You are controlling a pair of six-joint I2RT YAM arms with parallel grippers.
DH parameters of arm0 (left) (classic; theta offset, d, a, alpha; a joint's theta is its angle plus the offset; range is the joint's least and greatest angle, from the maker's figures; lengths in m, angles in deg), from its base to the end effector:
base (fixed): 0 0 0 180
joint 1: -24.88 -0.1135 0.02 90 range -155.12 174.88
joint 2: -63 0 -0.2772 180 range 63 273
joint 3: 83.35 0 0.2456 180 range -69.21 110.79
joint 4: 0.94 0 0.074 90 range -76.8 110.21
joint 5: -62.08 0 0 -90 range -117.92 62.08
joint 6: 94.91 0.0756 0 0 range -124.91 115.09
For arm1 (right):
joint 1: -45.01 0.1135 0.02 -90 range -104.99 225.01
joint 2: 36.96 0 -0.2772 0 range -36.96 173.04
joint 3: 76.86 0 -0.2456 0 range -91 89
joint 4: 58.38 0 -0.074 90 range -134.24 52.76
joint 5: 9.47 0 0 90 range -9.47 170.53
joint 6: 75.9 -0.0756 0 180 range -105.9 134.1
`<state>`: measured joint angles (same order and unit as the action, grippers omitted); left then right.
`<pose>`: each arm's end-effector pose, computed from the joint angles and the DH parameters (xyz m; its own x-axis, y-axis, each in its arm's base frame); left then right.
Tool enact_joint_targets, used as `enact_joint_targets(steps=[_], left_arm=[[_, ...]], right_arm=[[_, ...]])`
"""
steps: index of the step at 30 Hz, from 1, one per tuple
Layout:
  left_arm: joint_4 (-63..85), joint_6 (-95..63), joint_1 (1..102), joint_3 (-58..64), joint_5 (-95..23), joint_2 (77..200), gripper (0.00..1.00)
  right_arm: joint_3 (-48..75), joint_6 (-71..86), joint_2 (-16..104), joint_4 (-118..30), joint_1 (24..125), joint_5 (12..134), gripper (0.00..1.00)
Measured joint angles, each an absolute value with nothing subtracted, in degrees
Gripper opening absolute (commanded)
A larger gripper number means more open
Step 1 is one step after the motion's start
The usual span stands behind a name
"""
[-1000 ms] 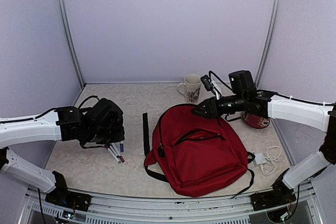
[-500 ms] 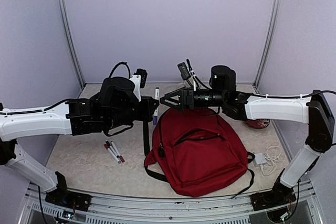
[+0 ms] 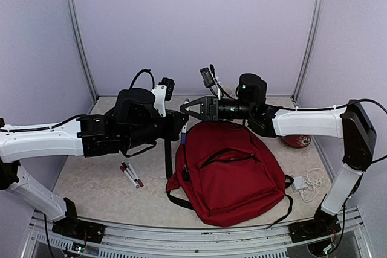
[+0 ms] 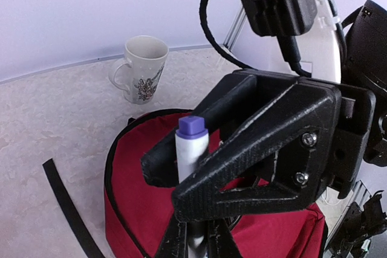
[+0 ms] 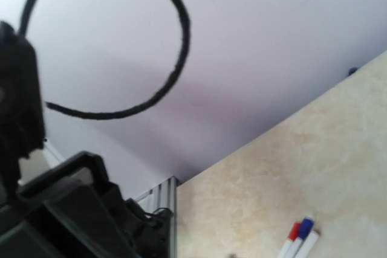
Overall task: Pack the student bag
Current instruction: Pass from the left arm to the right
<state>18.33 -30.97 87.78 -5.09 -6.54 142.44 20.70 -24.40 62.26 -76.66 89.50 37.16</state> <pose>0.1840 -0.2991 0.3305 -0.4388 -0.0405 -0.8977 0.5350 0.7909 -0.2972 0.2693 0.3373 0.3196 -0.6074 0.0377 -0.7935 -0.7936 0.0179 0.6082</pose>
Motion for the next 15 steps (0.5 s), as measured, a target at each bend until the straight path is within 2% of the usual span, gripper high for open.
enact_joint_targets(steps=[1, 3, 4, 6, 7, 8, 9, 15], left_arm=[[18.3, -30.9, 87.8, -5.1, -6.5, 142.4, 0.0], [18.2, -30.7, 87.8, -5.2, -6.4, 142.4, 0.0], [18.2, -30.6, 87.7, -5.3, -6.5, 142.2, 0.07], [18.2, -30.5, 87.7, -5.3, -6.7, 142.2, 0.5], [18.1, -30.3, 87.7, -5.3, -6.8, 142.2, 0.69], [18.2, -30.4, 87.7, -5.3, -7.1, 142.2, 0.92], [18.4, -30.4, 87.7, -5.3, -7.4, 142.2, 0.98], [18.6, -31.7, 86.4, -5.5, -9.8, 142.2, 0.99]], right_arm=[[20.4, -24.7, 62.5, -77.2, 89.5, 36.6, 0.02], [20.0, -25.5, 62.8, -77.9, 89.6, 35.7, 0.0], [20.0, -25.8, 62.9, -78.0, 89.6, 35.4, 0.0], [20.0, -25.6, 62.8, -78.1, 89.6, 35.1, 0.0], [20.0, -25.4, 62.7, -77.9, 89.6, 35.1, 0.0], [20.0, -24.5, 62.5, -76.9, 89.6, 35.4, 0.0], [20.0, -23.9, 62.3, -76.3, 89.4, 35.5, 0.0], [20.0, -10.2, 55.6, -58.2, 87.1, 41.9, 0.0]])
